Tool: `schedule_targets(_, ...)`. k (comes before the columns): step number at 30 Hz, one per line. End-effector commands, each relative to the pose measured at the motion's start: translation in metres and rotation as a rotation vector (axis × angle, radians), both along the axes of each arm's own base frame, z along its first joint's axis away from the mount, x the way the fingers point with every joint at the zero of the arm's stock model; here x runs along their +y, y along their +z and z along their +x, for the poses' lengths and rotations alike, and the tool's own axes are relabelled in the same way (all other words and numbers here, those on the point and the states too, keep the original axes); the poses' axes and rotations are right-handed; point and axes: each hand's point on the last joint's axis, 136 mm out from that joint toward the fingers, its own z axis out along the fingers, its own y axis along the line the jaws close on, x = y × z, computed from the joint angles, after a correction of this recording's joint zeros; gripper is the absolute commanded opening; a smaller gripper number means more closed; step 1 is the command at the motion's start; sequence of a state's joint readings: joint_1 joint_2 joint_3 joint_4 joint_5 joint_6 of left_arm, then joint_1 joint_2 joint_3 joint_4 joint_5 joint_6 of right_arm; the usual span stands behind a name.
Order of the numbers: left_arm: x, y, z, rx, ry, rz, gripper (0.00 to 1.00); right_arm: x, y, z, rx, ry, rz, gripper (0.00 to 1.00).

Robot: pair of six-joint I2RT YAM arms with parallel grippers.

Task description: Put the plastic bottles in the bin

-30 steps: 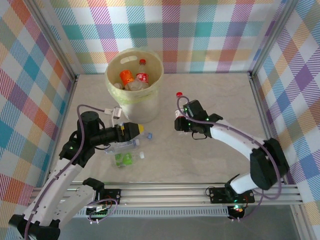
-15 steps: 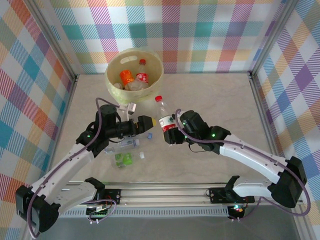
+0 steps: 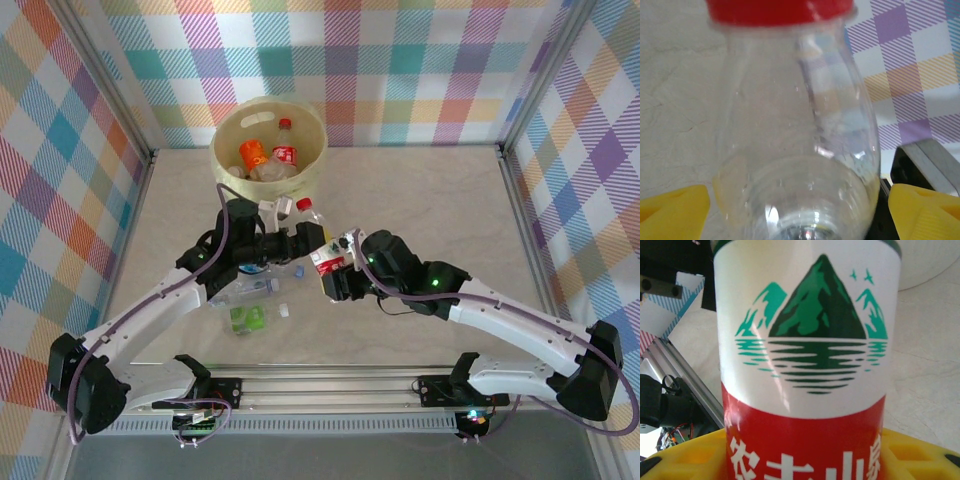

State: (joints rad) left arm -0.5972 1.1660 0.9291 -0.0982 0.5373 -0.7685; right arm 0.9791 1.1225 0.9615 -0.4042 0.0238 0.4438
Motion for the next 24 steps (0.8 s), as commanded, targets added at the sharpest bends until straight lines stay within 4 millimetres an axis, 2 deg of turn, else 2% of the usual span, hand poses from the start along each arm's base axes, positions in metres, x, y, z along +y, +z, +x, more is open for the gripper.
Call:
schedule_targets(1,-0.004,0.021,0.007,-0.042,0.027,-0.032,0.89,0.005,0.006,-0.005,-0.025,0.038,0.021,0.54)
schedule_targets(11,-0.002,0.038,0.005,-0.053,0.039,-0.068,0.71,0.010,-0.002,-0.004,-0.017,0.052,0.000,0.55)
schedule_targets(17,0.001,0.044,0.002,-0.058,0.045,-0.067,0.60,0.011,0.000,-0.005,-0.024,0.055,0.010,0.57)
schedule_targets(24,0.007,0.061,0.004,-0.090,0.064,-0.035,0.58,0.009,0.008,-0.009,-0.035,0.064,0.029,0.75)
